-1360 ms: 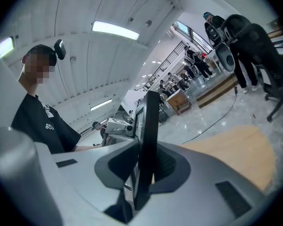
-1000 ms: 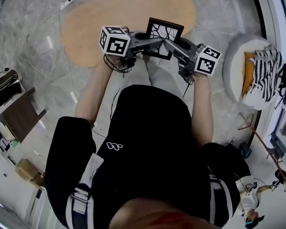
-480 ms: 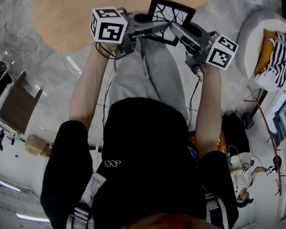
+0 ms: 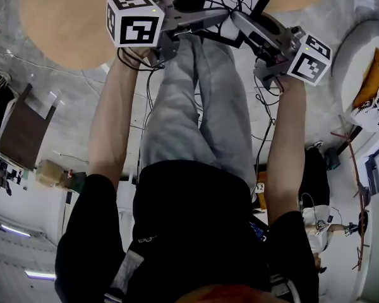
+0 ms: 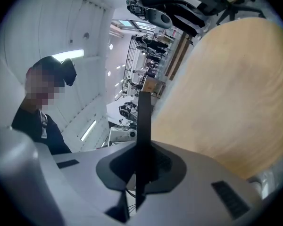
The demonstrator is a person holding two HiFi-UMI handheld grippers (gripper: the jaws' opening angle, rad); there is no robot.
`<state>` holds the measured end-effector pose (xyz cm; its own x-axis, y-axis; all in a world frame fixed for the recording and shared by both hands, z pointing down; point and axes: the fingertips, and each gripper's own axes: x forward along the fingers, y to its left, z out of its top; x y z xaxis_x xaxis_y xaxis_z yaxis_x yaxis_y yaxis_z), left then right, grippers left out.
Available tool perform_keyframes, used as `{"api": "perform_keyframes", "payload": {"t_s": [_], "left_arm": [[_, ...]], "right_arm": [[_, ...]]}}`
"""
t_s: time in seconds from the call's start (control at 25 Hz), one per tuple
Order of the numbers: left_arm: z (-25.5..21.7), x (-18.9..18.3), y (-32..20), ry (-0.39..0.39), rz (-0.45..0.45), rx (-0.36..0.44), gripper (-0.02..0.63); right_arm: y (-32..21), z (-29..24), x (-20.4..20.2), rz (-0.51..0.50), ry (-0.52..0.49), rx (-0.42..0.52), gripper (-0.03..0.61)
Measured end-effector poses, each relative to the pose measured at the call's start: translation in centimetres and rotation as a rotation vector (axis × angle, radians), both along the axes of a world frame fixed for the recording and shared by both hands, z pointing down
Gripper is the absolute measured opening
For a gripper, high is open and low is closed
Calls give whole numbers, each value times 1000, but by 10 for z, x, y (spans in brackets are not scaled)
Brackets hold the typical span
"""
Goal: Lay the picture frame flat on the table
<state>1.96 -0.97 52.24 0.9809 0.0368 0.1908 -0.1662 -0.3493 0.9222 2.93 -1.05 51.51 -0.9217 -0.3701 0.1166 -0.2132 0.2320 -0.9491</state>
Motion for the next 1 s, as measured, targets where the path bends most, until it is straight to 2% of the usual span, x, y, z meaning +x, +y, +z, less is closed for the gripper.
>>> {"api": "perform_keyframes", "payload": {"t_s": [0.08,0.16,0.24,0.32,0.44,0.6,0.72,0.88,1.0], "left_arm": [[5,-11,0,-43,-39,21,110],[10,-29,-5,-106,-130,37,110],[22,-46,-16,-176,-233,35,110],[35,-60,-25,-245,-294,44,88],[43,-65,-27,-291,-296,54,31],[48,-55,-12,-314,-279,27,25],[46,-45,-5,-302,-275,12,24],[48,-37,6,-304,-251,-5,23],[51,-37,12,-320,-230,-7,23]], "right_arm": [[0,-1,3,38,-23,6,28],[-5,1,14,117,-16,4,28],[-15,16,29,177,22,-17,26],[-26,37,35,179,70,-39,26],[-39,64,31,127,135,-71,26],[-41,83,27,68,199,-107,26],[-43,86,27,69,239,-122,28],[-43,100,34,91,408,-126,46],[-44,104,35,97,562,-91,81]]}}
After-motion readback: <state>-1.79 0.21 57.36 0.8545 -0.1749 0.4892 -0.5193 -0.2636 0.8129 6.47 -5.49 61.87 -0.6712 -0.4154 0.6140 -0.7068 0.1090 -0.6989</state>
